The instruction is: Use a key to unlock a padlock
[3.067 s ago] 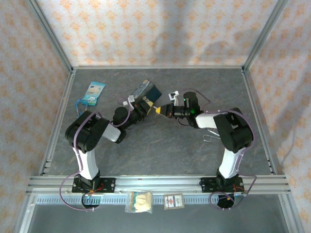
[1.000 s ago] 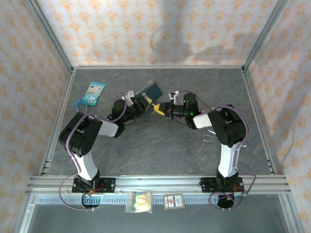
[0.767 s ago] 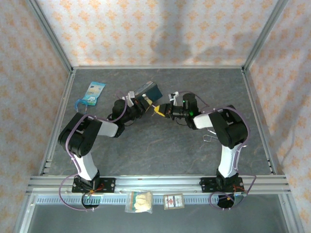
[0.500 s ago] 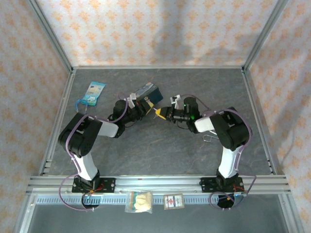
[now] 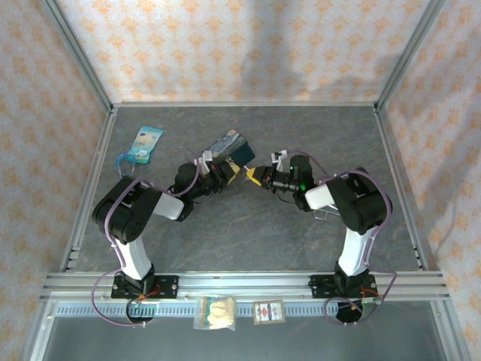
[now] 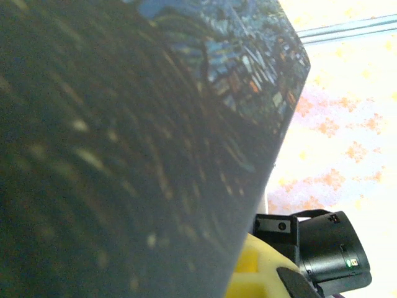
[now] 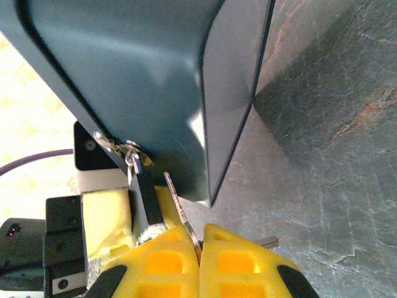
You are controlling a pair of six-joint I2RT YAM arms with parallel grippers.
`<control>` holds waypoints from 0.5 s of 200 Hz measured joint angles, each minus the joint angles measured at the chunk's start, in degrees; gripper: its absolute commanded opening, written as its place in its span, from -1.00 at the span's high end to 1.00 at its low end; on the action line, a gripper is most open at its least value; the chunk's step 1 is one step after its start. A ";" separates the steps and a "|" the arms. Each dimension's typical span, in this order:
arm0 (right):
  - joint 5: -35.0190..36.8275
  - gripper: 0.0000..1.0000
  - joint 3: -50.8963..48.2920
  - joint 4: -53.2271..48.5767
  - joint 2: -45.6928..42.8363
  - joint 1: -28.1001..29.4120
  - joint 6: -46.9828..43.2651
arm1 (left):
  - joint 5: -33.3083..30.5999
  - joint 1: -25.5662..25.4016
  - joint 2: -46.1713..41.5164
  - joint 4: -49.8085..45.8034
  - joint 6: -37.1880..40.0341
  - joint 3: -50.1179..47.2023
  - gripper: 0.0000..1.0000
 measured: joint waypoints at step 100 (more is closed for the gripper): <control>3.37 1.00 -6.97 -2.80 -6.99 1.53 -2.29 | -1.49 -0.17 4.00 12.44 -8.59 -1.16 1.00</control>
